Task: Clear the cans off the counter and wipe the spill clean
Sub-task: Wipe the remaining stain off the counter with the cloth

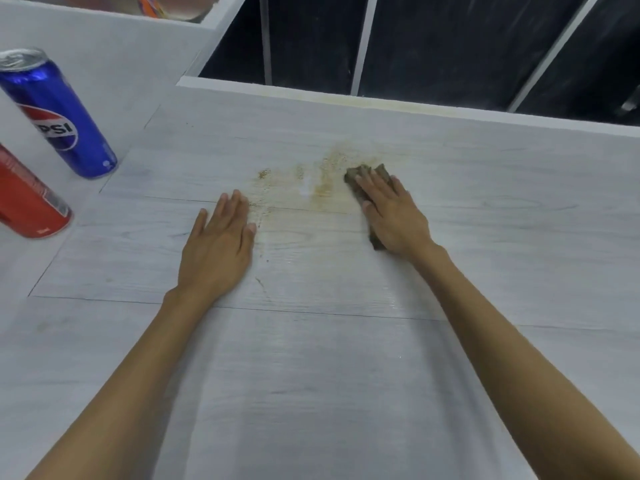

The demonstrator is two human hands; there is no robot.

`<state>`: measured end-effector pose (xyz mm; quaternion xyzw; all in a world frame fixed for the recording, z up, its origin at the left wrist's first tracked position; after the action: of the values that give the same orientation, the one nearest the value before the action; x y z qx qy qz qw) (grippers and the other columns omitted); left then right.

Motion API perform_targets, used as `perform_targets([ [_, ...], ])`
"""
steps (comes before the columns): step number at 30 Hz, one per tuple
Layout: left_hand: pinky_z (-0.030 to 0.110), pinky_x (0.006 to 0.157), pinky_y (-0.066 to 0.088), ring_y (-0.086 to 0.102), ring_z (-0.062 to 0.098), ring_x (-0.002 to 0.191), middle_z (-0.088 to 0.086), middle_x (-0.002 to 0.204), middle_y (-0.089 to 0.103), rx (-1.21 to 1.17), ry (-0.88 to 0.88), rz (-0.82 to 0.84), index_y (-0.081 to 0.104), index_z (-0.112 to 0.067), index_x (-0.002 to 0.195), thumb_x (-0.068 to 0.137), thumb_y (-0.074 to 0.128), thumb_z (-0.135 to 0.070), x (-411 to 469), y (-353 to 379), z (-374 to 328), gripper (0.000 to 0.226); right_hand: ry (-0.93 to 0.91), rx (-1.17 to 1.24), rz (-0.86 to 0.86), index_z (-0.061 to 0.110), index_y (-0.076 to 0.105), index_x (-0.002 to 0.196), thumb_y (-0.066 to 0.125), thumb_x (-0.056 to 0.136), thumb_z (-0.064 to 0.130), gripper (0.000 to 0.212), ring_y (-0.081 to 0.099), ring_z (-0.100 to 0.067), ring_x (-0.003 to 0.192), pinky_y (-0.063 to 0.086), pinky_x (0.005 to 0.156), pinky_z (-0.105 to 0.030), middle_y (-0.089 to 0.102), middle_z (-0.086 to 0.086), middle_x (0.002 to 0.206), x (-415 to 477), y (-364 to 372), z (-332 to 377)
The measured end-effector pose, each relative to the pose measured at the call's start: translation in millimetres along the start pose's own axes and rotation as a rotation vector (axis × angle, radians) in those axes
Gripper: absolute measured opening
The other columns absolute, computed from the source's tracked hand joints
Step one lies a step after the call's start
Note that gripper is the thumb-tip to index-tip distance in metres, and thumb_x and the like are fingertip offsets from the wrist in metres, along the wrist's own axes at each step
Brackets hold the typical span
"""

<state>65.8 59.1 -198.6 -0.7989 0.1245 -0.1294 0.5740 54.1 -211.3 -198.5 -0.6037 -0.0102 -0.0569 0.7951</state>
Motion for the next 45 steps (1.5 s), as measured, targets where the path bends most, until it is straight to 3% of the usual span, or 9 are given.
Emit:
perform_targets([
  [5, 0.031, 0.119, -0.001, -0.002, 0.009, 0.145, -0.004, 0.158, 0.003, -0.010, -0.040, -0.006, 0.009, -0.016, 0.148, 0.100, 0.016, -0.032, 1, 2, 0, 0.052, -0.009, -0.024, 0.036, 0.024, 0.010, 0.149, 0.017, 0.100, 0.033, 0.050, -0.001, -0.025, 0.147, 0.007, 0.120, -0.043, 0.003, 0.000, 0.159, 48, 25, 50],
  [11, 0.030, 0.118, -0.001, 0.001, 0.010, 0.145, -0.001, 0.157, 0.006, -0.016, -0.148, -0.077, 0.010, -0.012, 0.148, 0.099, 0.017, -0.030, 1, 4, 2, 0.052, -0.477, 0.061, 0.141, 0.038, 0.011, 0.146, 0.023, 0.101, 0.037, 0.047, 0.000, -0.016, 0.147, 0.002, 0.117, -0.039, 0.006, 0.013, 0.158, -37, 0, 69],
  [16, 0.031, 0.118, 0.001, 0.002, 0.011, 0.145, -0.001, 0.157, 0.006, 0.021, -0.192, -0.101, 0.012, -0.013, 0.148, 0.099, 0.014, -0.033, 6, 7, 3, 0.052, -0.192, -0.045, 0.137, 0.037, 0.007, 0.147, 0.018, 0.100, 0.041, 0.049, 0.002, -0.020, 0.147, 0.005, 0.119, -0.048, 0.002, 0.009, 0.159, 60, -18, -49],
  [20, 0.031, 0.118, 0.003, 0.004, 0.009, 0.145, -0.003, 0.157, 0.008, 0.027, -0.213, -0.115, 0.014, -0.015, 0.148, 0.100, 0.016, -0.033, 6, 10, 4, 0.051, -0.189, -0.078, 0.124, 0.022, 0.006, 0.149, 0.018, 0.100, 0.032, 0.051, -0.003, -0.022, 0.147, -0.001, 0.120, -0.038, 0.002, -0.001, 0.159, 125, 7, -22],
  [25, 0.030, 0.117, 0.005, 0.007, 0.009, 0.144, -0.003, 0.156, 0.012, 0.012, -0.242, -0.149, 0.018, -0.015, 0.147, 0.100, 0.021, -0.030, 6, 8, 1, 0.049, -0.518, -0.011, 0.119, 0.025, 0.010, 0.149, 0.018, 0.101, 0.033, 0.049, -0.004, -0.016, 0.147, 0.003, 0.121, -0.038, 0.003, 0.003, 0.159, 80, 23, 48],
  [29, 0.028, 0.117, 0.004, 0.007, 0.007, 0.143, -0.003, 0.156, 0.012, 0.013, -0.255, -0.151, 0.018, -0.015, 0.147, 0.099, 0.019, -0.036, 7, 7, 1, 0.052, -0.655, 0.094, 0.186, 0.036, 0.013, 0.147, 0.021, 0.101, 0.036, 0.046, -0.002, -0.012, 0.146, 0.001, 0.117, -0.036, 0.007, 0.011, 0.158, 44, -2, 4],
  [37, 0.028, 0.116, 0.004, 0.006, 0.005, 0.143, -0.005, 0.156, 0.011, 0.035, -0.282, -0.147, 0.017, -0.017, 0.147, 0.090, 0.010, -0.044, 9, 8, 1, 0.064, -0.270, -0.008, 0.077, 0.015, 0.017, 0.148, 0.023, 0.100, 0.016, 0.049, 0.008, -0.027, 0.146, 0.000, 0.119, -0.033, 0.013, -0.005, 0.158, 176, -12, -56],
  [42, 0.029, 0.117, 0.005, 0.007, 0.006, 0.143, -0.005, 0.156, 0.012, 0.034, -0.290, -0.153, 0.017, -0.017, 0.147, 0.090, 0.011, -0.043, 10, 8, 3, 0.063, -0.775, 0.051, 0.047, 0.007, 0.026, 0.145, 0.032, 0.097, 0.010, 0.048, 0.009, -0.021, 0.145, -0.003, 0.117, -0.032, 0.024, -0.012, 0.154, 106, 16, 44],
  [45, 0.029, 0.117, 0.006, 0.007, 0.005, 0.142, -0.005, 0.156, 0.012, 0.036, -0.290, -0.159, 0.017, -0.017, 0.147, 0.090, 0.011, -0.043, 10, 9, 2, 0.063, -0.837, 0.101, 0.152, 0.025, 0.019, 0.147, 0.025, 0.101, 0.025, 0.047, 0.001, -0.011, 0.146, 0.004, 0.121, -0.037, 0.015, 0.003, 0.157, 70, 11, 25],
])
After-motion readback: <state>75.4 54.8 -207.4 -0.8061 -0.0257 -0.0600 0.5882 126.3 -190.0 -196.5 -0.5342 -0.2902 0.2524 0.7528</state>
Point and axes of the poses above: each hand's wrist, its own x-axis towards the middle knuckle, its own y-axis out of the palm, z = x × y, the point moved 1 cm from there along x, towards the middle knuckle
